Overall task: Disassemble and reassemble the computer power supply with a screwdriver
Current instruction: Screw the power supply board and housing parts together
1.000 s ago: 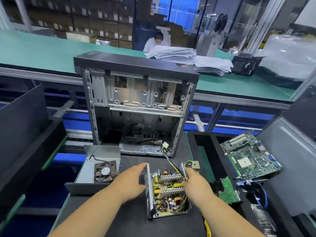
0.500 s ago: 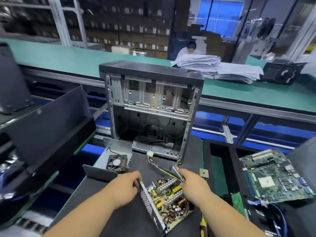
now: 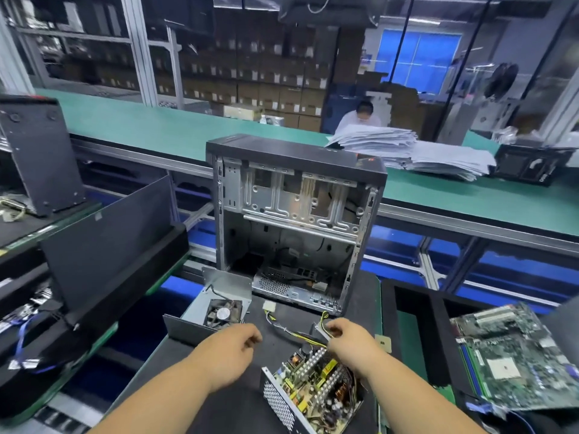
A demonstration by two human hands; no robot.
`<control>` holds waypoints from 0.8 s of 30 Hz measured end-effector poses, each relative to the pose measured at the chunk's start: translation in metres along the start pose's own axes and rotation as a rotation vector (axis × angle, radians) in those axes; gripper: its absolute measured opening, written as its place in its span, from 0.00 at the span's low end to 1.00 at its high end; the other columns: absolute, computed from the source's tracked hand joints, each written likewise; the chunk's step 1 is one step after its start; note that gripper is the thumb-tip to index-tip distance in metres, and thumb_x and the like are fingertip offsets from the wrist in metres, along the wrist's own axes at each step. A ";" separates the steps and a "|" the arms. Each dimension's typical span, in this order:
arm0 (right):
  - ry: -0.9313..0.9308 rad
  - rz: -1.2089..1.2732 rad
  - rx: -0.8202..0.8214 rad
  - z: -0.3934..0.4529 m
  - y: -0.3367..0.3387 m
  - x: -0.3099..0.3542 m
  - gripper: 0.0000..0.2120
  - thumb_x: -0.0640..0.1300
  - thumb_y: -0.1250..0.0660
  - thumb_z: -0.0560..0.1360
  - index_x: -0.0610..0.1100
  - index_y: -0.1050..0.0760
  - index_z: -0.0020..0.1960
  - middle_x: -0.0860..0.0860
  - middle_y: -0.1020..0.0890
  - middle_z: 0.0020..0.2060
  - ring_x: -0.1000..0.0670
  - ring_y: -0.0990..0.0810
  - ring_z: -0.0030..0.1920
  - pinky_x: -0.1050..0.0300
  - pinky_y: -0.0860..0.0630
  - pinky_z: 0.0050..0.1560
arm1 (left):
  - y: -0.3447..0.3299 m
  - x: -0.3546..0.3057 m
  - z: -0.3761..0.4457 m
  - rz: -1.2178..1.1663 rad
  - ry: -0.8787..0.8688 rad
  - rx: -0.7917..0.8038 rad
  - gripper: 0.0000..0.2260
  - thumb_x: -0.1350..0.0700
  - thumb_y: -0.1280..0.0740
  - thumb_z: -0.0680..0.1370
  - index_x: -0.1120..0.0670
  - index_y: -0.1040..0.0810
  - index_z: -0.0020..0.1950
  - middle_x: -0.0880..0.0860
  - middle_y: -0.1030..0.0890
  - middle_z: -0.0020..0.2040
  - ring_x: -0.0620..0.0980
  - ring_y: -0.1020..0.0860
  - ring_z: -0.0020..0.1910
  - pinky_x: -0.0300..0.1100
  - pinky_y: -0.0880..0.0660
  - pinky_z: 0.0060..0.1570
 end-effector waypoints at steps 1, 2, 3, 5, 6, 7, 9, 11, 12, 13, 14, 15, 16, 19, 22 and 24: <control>0.009 0.030 -0.006 0.001 0.000 0.004 0.20 0.40 0.37 0.73 0.55 0.28 0.63 0.53 0.22 0.49 0.50 0.25 0.33 0.61 0.32 0.30 | 0.001 -0.002 0.005 0.013 -0.019 -0.003 0.14 0.57 0.41 0.77 0.43 0.24 0.58 0.41 0.23 0.54 0.40 0.24 0.53 0.38 0.28 0.60; 0.015 0.048 -0.007 0.002 -0.001 0.007 0.20 0.41 0.35 0.73 0.54 0.29 0.63 0.54 0.23 0.51 0.51 0.24 0.36 0.60 0.31 0.33 | 0.003 -0.004 0.010 0.026 -0.039 -0.004 0.14 0.57 0.40 0.77 0.43 0.24 0.59 0.41 0.23 0.54 0.40 0.24 0.53 0.37 0.28 0.59; 0.019 0.064 -0.004 0.003 -0.003 0.011 0.20 0.42 0.34 0.73 0.53 0.30 0.64 0.54 0.23 0.51 0.51 0.24 0.39 0.60 0.30 0.36 | 0.005 -0.006 0.014 0.038 -0.057 -0.004 0.13 0.57 0.40 0.77 0.43 0.25 0.59 0.42 0.24 0.54 0.40 0.24 0.53 0.36 0.29 0.58; 0.024 0.113 0.007 0.006 -0.008 0.017 0.20 0.42 0.33 0.73 0.51 0.30 0.63 0.54 0.24 0.50 0.52 0.26 0.41 0.59 0.31 0.38 | 0.008 -0.009 0.022 0.053 -0.090 -0.001 0.14 0.56 0.38 0.77 0.44 0.25 0.61 0.42 0.24 0.56 0.41 0.25 0.53 0.35 0.29 0.57; 0.028 0.136 0.010 0.007 -0.010 0.020 0.19 0.41 0.32 0.73 0.50 0.30 0.62 0.54 0.24 0.50 0.52 0.27 0.42 0.59 0.31 0.39 | 0.009 -0.011 0.027 0.064 -0.110 0.002 0.15 0.56 0.37 0.77 0.44 0.26 0.63 0.43 0.25 0.58 0.41 0.26 0.53 0.34 0.30 0.56; 0.040 0.161 0.008 0.009 -0.013 0.021 0.17 0.39 0.32 0.72 0.50 0.29 0.59 0.54 0.25 0.49 0.52 0.27 0.43 0.59 0.31 0.41 | 0.010 -0.013 0.031 0.083 -0.135 0.005 0.17 0.55 0.37 0.77 0.44 0.27 0.65 0.43 0.25 0.60 0.41 0.27 0.53 0.33 0.32 0.56; 0.079 0.254 -0.012 0.011 -0.017 0.025 0.13 0.35 0.33 0.72 0.50 0.25 0.52 0.53 0.24 0.47 0.52 0.28 0.44 0.59 0.31 0.43 | 0.011 -0.015 0.041 0.126 -0.181 0.002 0.21 0.54 0.35 0.76 0.43 0.30 0.69 0.44 0.27 0.64 0.43 0.27 0.57 0.33 0.33 0.56; 0.104 0.301 -0.062 0.010 -0.020 0.029 0.15 0.34 0.33 0.72 0.55 0.23 0.47 0.54 0.20 0.49 0.52 0.24 0.47 0.58 0.26 0.48 | 0.013 -0.017 0.051 0.146 -0.215 -0.011 0.26 0.53 0.33 0.76 0.43 0.34 0.73 0.44 0.30 0.69 0.46 0.28 0.65 0.37 0.33 0.62; 0.108 0.262 -0.085 0.008 -0.021 0.031 0.15 0.37 0.33 0.72 0.58 0.22 0.47 0.55 0.19 0.52 0.51 0.22 0.52 0.55 0.23 0.55 | 0.012 -0.017 0.056 0.160 -0.236 -0.012 0.30 0.52 0.32 0.75 0.43 0.37 0.75 0.45 0.32 0.71 0.47 0.30 0.68 0.39 0.33 0.66; 0.112 0.166 -0.096 0.007 -0.022 0.034 0.14 0.41 0.32 0.72 0.60 0.21 0.49 0.55 0.20 0.56 0.50 0.23 0.57 0.52 0.25 0.60 | 0.011 -0.018 0.062 0.183 -0.262 -0.009 0.34 0.50 0.30 0.74 0.44 0.41 0.77 0.45 0.34 0.73 0.47 0.32 0.70 0.41 0.34 0.68; 0.110 0.017 -0.098 0.006 -0.023 0.036 0.14 0.45 0.33 0.72 0.62 0.21 0.52 0.56 0.22 0.59 0.48 0.26 0.61 0.51 0.28 0.63 | 0.008 -0.018 0.067 0.206 -0.291 0.001 0.38 0.49 0.29 0.73 0.44 0.44 0.78 0.45 0.35 0.74 0.48 0.34 0.72 0.43 0.35 0.70; 0.116 -0.150 -0.094 0.005 -0.025 0.038 0.15 0.47 0.33 0.73 0.63 0.22 0.56 0.56 0.24 0.61 0.48 0.29 0.63 0.50 0.31 0.64 | 0.005 -0.020 0.073 0.220 -0.319 0.014 0.42 0.47 0.27 0.72 0.44 0.47 0.79 0.46 0.36 0.74 0.49 0.36 0.73 0.44 0.36 0.71; 0.135 -0.293 -0.093 0.002 -0.026 0.041 0.17 0.48 0.34 0.73 0.62 0.23 0.60 0.56 0.25 0.63 0.47 0.32 0.65 0.49 0.34 0.63 | 0.001 -0.021 0.079 0.226 -0.346 0.039 0.45 0.46 0.26 0.70 0.44 0.49 0.80 0.47 0.39 0.76 0.49 0.39 0.75 0.45 0.38 0.73; 0.194 -0.518 -0.136 -0.007 -0.029 0.046 0.18 0.48 0.36 0.75 0.60 0.25 0.64 0.56 0.25 0.64 0.46 0.35 0.66 0.48 0.38 0.62 | -0.015 -0.027 0.096 0.283 -0.462 0.134 0.46 0.44 0.26 0.68 0.45 0.47 0.80 0.46 0.43 0.77 0.49 0.46 0.77 0.48 0.43 0.75; 0.195 -0.518 -0.262 -0.018 -0.025 0.042 0.17 0.46 0.37 0.76 0.60 0.24 0.63 0.58 0.26 0.61 0.49 0.34 0.64 0.50 0.39 0.61 | -0.031 -0.034 0.110 0.372 -0.595 0.167 0.34 0.45 0.28 0.67 0.45 0.33 0.72 0.46 0.33 0.71 0.48 0.38 0.72 0.46 0.39 0.71; 0.140 -0.498 -0.344 -0.025 -0.017 0.037 0.19 0.45 0.37 0.76 0.60 0.25 0.64 0.57 0.26 0.61 0.49 0.32 0.63 0.50 0.37 0.61 | -0.036 -0.038 0.118 0.408 -0.623 0.156 0.24 0.45 0.28 0.67 0.44 0.28 0.61 0.46 0.27 0.61 0.49 0.30 0.64 0.44 0.35 0.62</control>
Point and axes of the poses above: each hand's wrist, its own z-axis towards the middle knuckle, its own y-axis out of the back of the hand, x = y × z, the point moved 3 cm from there along z, towards the middle knuckle
